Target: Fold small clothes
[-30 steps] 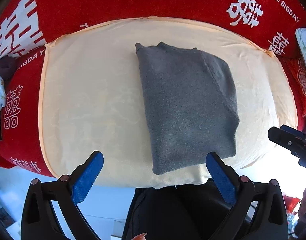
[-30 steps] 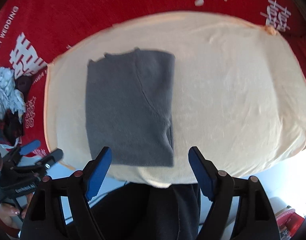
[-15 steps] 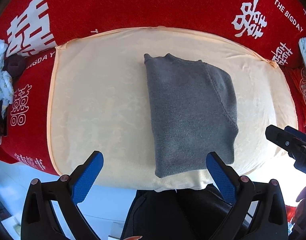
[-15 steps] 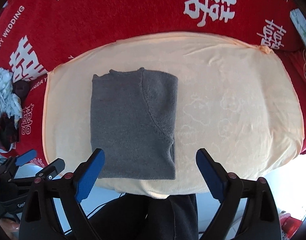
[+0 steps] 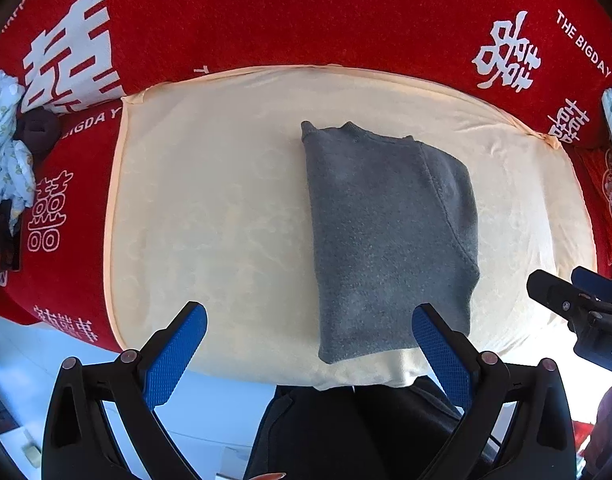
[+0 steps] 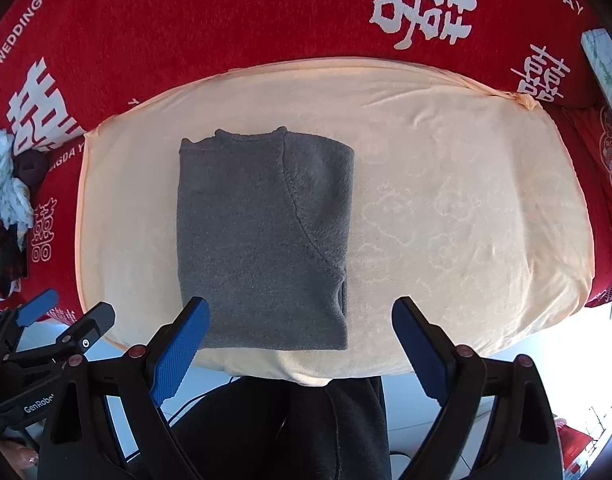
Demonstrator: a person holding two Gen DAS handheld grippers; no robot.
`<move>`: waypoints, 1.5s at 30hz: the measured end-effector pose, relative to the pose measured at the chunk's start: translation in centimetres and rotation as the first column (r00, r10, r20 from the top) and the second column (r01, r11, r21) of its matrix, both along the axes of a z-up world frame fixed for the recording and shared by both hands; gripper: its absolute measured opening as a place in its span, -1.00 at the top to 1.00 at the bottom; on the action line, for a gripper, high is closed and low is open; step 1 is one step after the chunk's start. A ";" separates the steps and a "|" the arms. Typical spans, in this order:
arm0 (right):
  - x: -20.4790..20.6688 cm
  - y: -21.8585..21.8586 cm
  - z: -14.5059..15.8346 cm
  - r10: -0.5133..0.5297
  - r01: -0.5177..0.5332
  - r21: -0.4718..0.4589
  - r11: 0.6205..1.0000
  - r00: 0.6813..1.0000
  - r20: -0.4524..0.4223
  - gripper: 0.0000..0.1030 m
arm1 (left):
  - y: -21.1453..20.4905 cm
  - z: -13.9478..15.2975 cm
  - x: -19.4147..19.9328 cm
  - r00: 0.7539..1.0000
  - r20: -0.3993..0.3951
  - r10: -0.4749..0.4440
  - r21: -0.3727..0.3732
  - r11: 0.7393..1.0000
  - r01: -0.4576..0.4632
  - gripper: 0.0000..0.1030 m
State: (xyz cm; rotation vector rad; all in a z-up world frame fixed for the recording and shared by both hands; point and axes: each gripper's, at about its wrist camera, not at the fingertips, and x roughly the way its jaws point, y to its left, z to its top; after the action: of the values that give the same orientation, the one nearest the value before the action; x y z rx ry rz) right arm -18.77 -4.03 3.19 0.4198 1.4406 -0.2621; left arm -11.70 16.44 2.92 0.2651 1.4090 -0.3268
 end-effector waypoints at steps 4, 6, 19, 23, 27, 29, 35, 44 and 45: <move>0.1 -0.1 -0.2 -0.011 0.011 -0.001 1.000 1.000 -0.014 -0.83 | -0.2 0.2 0.0 1.000 0.011 -0.001 0.006 1.000 0.001 -1.00; 0.2 -0.1 -0.3 -0.013 0.013 -0.004 1.000 1.000 -0.018 -0.83 | -0.3 0.3 0.1 1.000 0.011 -0.004 0.004 1.000 0.004 -1.00; 0.3 -0.5 -0.3 -0.030 0.029 -0.008 1.000 0.999 -0.035 -0.83 | -0.5 0.3 0.2 1.000 0.009 0.002 0.022 1.000 -0.002 -1.00; 0.2 -0.4 -0.4 -0.024 0.024 -0.010 1.000 0.999 -0.042 -0.83 | -0.6 0.4 0.1 1.000 0.008 0.000 0.022 1.000 0.000 -1.00; 0.1 -0.4 -0.4 -0.025 0.025 -0.010 1.000 0.999 -0.037 -0.83 | -0.9 0.6 0.1 1.000 0.016 -0.007 0.029 1.000 0.007 -1.00; 0.1 -0.5 -0.4 -0.028 0.028 -0.010 1.000 0.999 -0.037 -0.83 | -1.0 0.7 0.1 1.000 0.018 -0.009 0.030 1.000 0.009 -1.00; 0.0 -0.4 -0.3 -0.025 0.025 -0.014 1.000 0.999 -0.038 -0.83 | -1.3 0.7 -0.2 1.000 0.027 -0.016 0.042 0.999 0.014 -1.00; 0.0 -0.4 -0.2 -0.021 0.021 -0.020 1.000 0.999 -0.036 -0.83 | -1.5 0.8 -0.4 0.999 0.031 -0.018 0.050 0.999 0.017 -1.00; -0.1 -0.4 -0.2 -0.022 0.021 -0.022 1.000 0.999 -0.036 -0.83 | -1.4 0.8 -0.4 0.999 0.034 -0.017 0.051 0.999 0.015 -1.00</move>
State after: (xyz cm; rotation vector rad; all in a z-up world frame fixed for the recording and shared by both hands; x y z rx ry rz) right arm -18.87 -4.41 3.00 0.4154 1.4678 -0.3036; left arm -12.06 14.99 3.73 0.3223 1.3833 -0.2990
